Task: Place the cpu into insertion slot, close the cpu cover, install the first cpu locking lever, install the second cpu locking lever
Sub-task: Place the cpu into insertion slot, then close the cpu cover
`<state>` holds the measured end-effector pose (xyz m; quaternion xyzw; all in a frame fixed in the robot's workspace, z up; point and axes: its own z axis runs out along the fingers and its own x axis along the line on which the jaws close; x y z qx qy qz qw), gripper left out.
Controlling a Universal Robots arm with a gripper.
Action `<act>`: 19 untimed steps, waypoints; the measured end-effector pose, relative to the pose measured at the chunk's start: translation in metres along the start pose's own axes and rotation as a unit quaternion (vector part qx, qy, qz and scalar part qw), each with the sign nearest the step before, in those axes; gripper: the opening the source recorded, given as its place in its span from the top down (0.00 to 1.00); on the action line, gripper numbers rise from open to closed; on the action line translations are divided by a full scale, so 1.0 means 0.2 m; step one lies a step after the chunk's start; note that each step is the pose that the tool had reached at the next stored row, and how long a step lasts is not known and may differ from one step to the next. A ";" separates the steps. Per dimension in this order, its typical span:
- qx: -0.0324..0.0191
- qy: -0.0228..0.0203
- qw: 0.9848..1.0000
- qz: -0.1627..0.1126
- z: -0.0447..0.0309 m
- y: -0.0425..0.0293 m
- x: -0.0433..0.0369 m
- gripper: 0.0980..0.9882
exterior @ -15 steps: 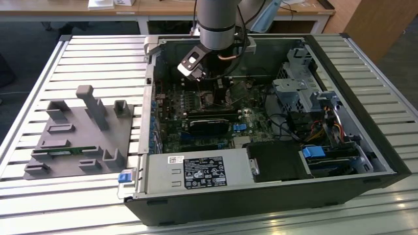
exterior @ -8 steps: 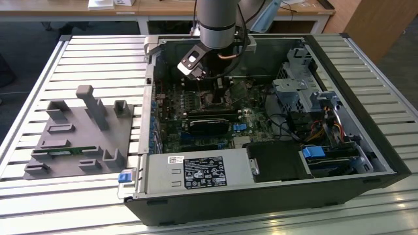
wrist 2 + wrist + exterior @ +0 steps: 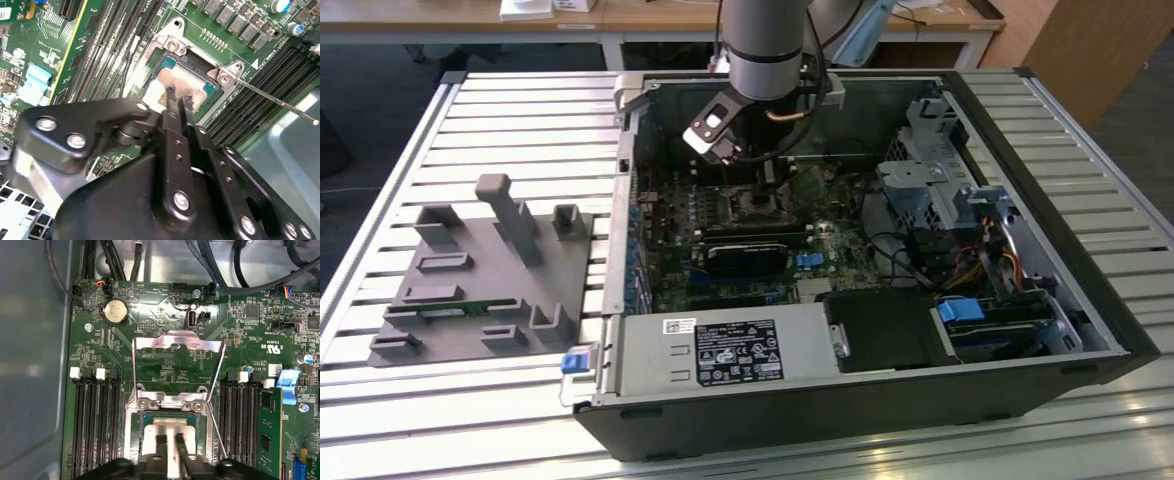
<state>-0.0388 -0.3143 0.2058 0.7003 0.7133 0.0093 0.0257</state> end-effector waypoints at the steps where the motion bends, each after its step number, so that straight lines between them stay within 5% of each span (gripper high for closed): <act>1: 0.000 0.000 1.000 0.000 0.000 0.000 0.000 0.93; 3: 0.000 0.000 1.000 0.000 0.000 0.000 0.000 0.99; 19: 0.001 0.000 1.000 0.000 -0.019 0.001 -0.001 0.99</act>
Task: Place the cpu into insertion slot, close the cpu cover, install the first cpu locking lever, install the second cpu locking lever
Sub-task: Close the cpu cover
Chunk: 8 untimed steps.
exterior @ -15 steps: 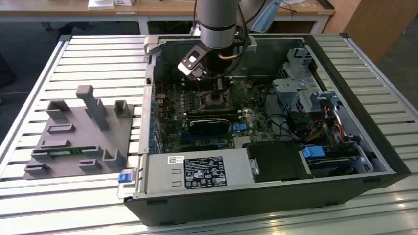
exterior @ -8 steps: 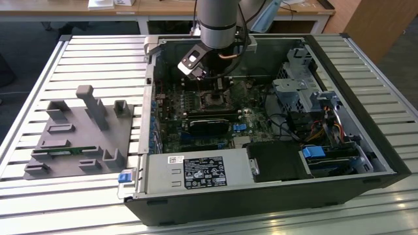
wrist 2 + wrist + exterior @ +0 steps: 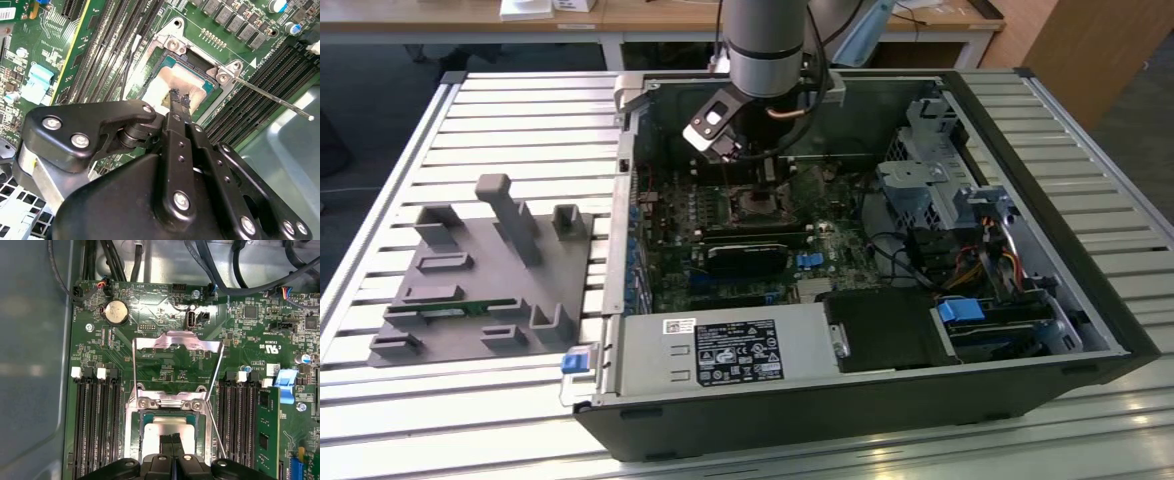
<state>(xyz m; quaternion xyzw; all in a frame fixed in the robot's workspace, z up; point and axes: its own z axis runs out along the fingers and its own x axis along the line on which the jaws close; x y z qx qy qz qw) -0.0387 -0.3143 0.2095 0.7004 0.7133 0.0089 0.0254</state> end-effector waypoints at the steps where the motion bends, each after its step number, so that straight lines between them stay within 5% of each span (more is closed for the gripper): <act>1: 0.000 0.000 1.000 0.000 -0.004 0.000 0.000 0.99; 8: 0.000 -0.001 1.000 0.000 -0.054 0.003 0.000 0.99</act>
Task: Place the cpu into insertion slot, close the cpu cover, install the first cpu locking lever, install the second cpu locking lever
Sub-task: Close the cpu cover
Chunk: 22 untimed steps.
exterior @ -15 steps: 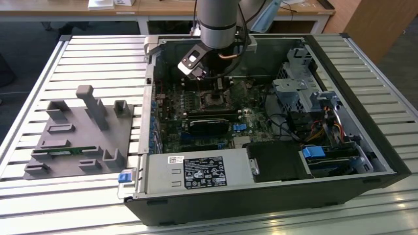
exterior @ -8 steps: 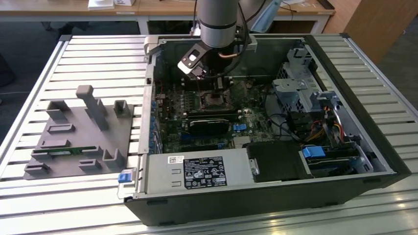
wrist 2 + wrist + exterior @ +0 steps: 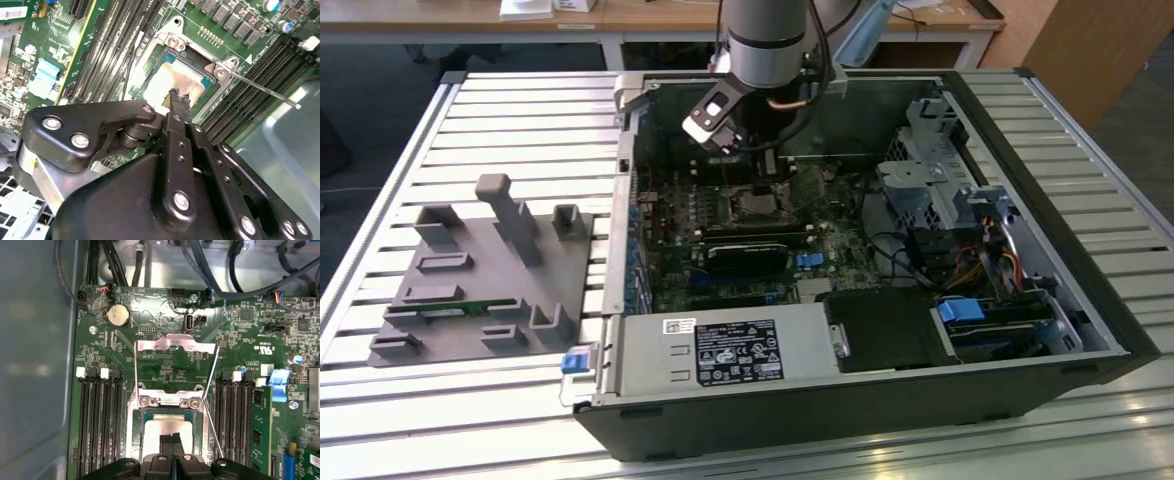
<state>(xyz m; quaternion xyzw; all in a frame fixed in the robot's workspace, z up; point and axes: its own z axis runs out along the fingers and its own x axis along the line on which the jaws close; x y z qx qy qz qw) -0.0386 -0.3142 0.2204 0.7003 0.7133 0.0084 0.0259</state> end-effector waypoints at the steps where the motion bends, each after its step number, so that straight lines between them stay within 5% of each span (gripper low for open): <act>1: 0.000 0.000 1.000 0.000 -0.008 0.000 0.000 0.99; 7: 0.000 0.000 1.000 0.000 -0.074 0.003 -0.002 0.99; 19: 0.000 0.000 1.000 0.000 -0.073 0.004 -0.040 0.99; 22: 0.002 0.000 1.000 0.000 -0.071 0.041 -0.041 0.99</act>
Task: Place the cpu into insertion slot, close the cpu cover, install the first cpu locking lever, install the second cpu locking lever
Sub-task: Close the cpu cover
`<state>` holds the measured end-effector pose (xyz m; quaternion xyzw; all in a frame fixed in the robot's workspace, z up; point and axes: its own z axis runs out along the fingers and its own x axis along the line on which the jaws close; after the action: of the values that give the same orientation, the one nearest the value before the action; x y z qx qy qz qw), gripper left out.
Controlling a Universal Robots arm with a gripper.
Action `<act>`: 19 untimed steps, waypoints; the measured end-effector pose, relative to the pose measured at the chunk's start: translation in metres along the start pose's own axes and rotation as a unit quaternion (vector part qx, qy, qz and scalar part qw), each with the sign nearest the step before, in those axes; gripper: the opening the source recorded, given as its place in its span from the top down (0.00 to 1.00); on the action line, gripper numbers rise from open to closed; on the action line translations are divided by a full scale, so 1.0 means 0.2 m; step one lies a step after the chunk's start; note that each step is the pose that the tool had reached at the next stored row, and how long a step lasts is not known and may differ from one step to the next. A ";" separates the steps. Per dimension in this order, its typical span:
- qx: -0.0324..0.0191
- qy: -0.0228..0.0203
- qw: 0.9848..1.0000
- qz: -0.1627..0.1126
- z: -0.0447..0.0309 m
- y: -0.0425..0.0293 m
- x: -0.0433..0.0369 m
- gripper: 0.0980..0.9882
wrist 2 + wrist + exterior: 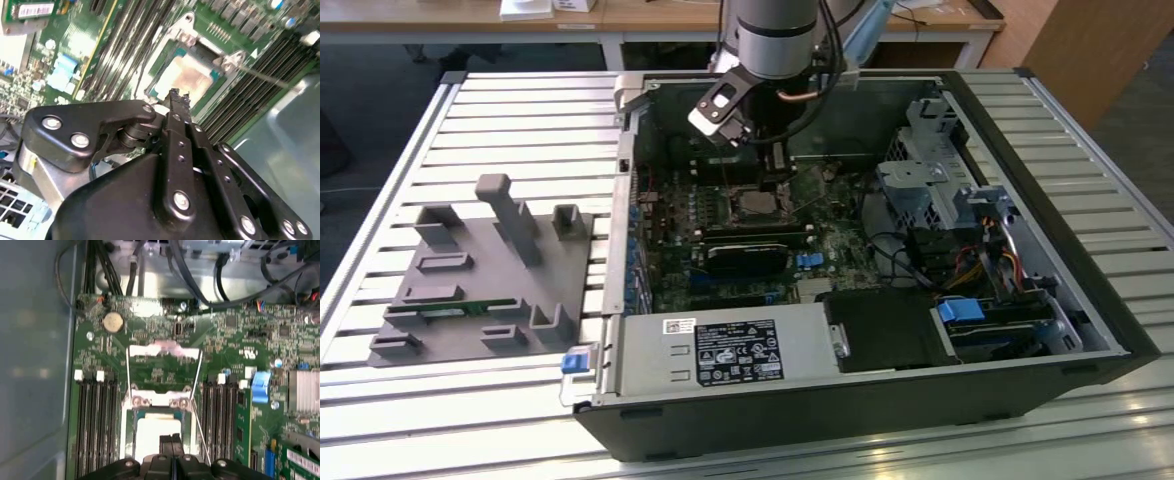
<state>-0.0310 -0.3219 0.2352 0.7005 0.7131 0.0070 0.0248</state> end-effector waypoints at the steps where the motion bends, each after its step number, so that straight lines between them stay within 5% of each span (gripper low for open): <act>1: 0.000 0.000 1.000 0.000 0.001 0.014 0.000 0.99; 9: 0.005 0.000 1.000 0.000 -0.031 0.043 -0.002 0.99; 14: 0.005 0.000 1.000 0.000 -0.030 0.111 -0.002 0.99; 19: 0.007 0.000 1.000 0.000 -0.069 0.138 -0.003 0.99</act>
<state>-0.0042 -0.3217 0.2502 0.7005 0.7134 0.0022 0.0199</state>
